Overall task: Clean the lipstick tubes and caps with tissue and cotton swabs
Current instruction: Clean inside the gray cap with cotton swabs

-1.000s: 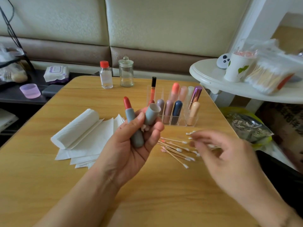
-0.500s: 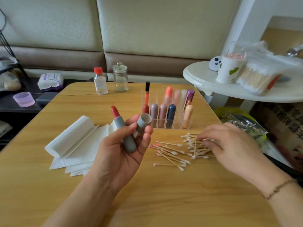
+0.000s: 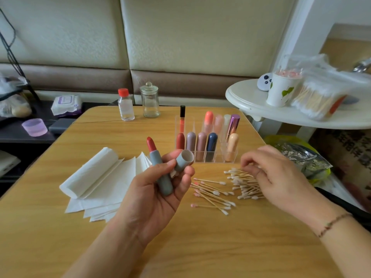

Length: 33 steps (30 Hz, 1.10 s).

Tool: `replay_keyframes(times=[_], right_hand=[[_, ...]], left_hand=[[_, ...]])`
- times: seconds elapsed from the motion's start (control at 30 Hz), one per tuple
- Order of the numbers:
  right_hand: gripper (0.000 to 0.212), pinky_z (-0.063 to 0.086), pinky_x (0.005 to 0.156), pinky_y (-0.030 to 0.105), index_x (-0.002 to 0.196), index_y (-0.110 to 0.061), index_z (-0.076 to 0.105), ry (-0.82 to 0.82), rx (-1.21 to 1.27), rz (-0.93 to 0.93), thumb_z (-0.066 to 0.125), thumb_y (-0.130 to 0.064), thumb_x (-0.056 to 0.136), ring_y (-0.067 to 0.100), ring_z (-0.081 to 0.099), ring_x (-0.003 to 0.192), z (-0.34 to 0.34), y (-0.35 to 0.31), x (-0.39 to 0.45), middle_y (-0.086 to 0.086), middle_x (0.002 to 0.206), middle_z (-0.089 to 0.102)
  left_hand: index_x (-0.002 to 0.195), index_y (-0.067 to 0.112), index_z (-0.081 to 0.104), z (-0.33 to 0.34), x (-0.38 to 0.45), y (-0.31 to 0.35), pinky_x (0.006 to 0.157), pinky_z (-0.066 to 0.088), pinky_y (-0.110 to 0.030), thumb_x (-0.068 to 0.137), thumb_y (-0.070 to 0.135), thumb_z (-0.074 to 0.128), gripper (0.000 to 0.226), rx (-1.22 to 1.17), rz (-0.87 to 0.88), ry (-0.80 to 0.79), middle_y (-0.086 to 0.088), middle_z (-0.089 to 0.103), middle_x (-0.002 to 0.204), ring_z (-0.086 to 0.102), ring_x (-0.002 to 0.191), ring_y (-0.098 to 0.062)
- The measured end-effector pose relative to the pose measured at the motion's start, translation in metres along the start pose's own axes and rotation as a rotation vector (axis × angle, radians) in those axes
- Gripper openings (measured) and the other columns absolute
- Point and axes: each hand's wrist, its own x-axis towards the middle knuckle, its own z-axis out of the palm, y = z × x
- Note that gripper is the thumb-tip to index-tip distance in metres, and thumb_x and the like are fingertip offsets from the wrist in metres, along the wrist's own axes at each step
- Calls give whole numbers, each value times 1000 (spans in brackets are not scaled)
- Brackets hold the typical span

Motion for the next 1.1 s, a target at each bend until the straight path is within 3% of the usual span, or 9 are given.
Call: replay_keyframes(times=[0.17, 0.27, 0.5, 0.57, 0.67, 0.73, 0.83, 0.9, 1.1], right_hand=[[23, 44, 59, 13, 108, -35, 56, 210, 376, 111, 46, -15, 100, 6, 55, 66, 4, -26, 8, -11, 74, 56], [30, 35, 47, 18, 103, -32, 62, 311, 766, 306, 43, -9, 105, 8, 40, 51, 8, -39, 18, -7, 69, 51], [21, 35, 45, 23, 99, -12, 54, 174, 1259, 522, 36, -2, 104, 18, 40, 48, 6, -40, 10, 4, 66, 51], [14, 43, 48, 27, 96, -13, 54, 128, 1364, 499, 41, -8, 100, 25, 56, 54, 3, -46, 8, 9, 70, 60], [14, 52, 67, 35, 90, -16, 59, 90, 1486, 407, 46, -16, 95, 31, 70, 89, 1, -56, 7, 16, 95, 73], [14, 47, 77, 36, 87, -16, 65, 137, 1513, 341, 53, -15, 93, 24, 63, 88, 4, -62, 6, 10, 94, 67], [10, 47, 69, 29, 86, -12, 62, 207, 1552, 237, 56, -13, 95, 19, 51, 68, 10, -72, 3, 9, 76, 52], [12, 51, 64, 29, 87, -11, 60, 202, 1572, 181, 57, -14, 98, 24, 58, 68, 13, -77, 1, 10, 71, 56], [3, 54, 62, 29, 82, -11, 64, 230, 1071, 155, 65, -8, 84, 30, 68, 69, 20, -75, -6, 16, 74, 72]], left_hand=[[93, 1, 70, -1, 1, -1, 54, 58, -23, 77, 3, 54, 23, -7, -12, -5, -16, 65, 81, 66, 64, -20], [87, 2, 73, -2, 1, -1, 55, 58, -24, 77, 2, 54, 21, 2, -18, -17, -17, 65, 83, 67, 65, -21], [83, 1, 74, -1, 1, -1, 54, 58, -24, 73, 1, 57, 20, 25, -27, -33, -21, 66, 88, 66, 63, -22], [82, 2, 74, -2, 1, -2, 55, 58, -24, 72, -2, 60, 18, 59, -48, -48, -21, 66, 89, 67, 64, -22], [83, 1, 74, -4, 1, -2, 55, 58, -25, 68, -4, 64, 19, 92, -65, -61, -22, 66, 89, 68, 65, -24], [83, 2, 74, -6, 2, -3, 55, 59, -26, 69, 0, 63, 18, 108, -70, -53, -22, 66, 87, 68, 66, -25], [84, 2, 74, -6, 3, -5, 55, 59, -25, 72, -2, 67, 15, 168, -72, -49, -21, 66, 81, 68, 65, -24], [83, 3, 74, -5, 3, -7, 55, 59, -24, 72, 1, 70, 13, 206, -65, -48, -20, 66, 79, 68, 65, -23], [77, 6, 75, -5, 2, -6, 55, 58, -23, 74, 5, 62, 14, 231, -29, -22, -17, 67, 77, 66, 61, -21]])
